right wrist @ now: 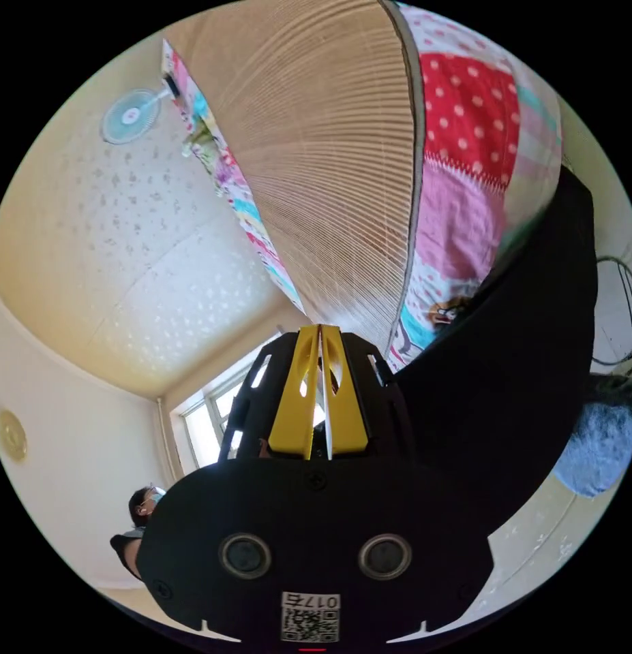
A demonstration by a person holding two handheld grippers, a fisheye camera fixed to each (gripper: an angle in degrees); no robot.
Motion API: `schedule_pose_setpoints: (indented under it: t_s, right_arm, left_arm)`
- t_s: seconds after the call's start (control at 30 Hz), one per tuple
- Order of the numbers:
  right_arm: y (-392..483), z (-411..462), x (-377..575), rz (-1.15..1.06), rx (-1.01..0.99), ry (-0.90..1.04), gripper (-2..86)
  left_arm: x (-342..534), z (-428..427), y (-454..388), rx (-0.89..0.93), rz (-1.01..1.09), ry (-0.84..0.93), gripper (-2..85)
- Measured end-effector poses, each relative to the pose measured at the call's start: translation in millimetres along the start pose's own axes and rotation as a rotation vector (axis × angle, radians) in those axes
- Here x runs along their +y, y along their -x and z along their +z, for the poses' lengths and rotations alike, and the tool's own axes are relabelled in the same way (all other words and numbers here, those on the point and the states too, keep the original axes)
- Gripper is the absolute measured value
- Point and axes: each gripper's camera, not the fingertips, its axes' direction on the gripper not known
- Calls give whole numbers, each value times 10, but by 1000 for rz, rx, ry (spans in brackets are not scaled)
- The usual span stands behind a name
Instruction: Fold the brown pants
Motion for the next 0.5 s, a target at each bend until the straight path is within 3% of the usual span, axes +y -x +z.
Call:
schedule_pose_setpoints:
  t_s: [0.03,0.1,0.13,0.2,0.27,0.33,0.47,0.5]
  right_arm:
    - [28,-83,-3,-22,-25,-10,4]
    - [109,-370,-29,-76,-84,-35,5]
    - [121,-428,-39,-86,-91,-37,5]
    - [130,-613,-99,-105,-95,-25,5]
    - [87,-718,-150,-90,-72,-18,5]
    - [8,-795,-206,-56,-47,-17,5]
    - [-153,-825,-414,19,-20,-53,6]
    - [-159,-774,-501,18,-44,-70,6]
  left_arm:
    - [-32,39,-15,34,-13,18,150]
    - [-90,30,-151,-1,-7,72,45]
    - [-90,25,-222,20,44,81,35]
    - [-29,73,-567,287,258,143,4]
    - [97,251,-914,374,379,239,-3]
    - [333,576,-1336,305,521,346,-7]
    - [1279,1887,-2166,-9,760,653,-7]
    - [1616,2299,-2307,55,827,825,-6]
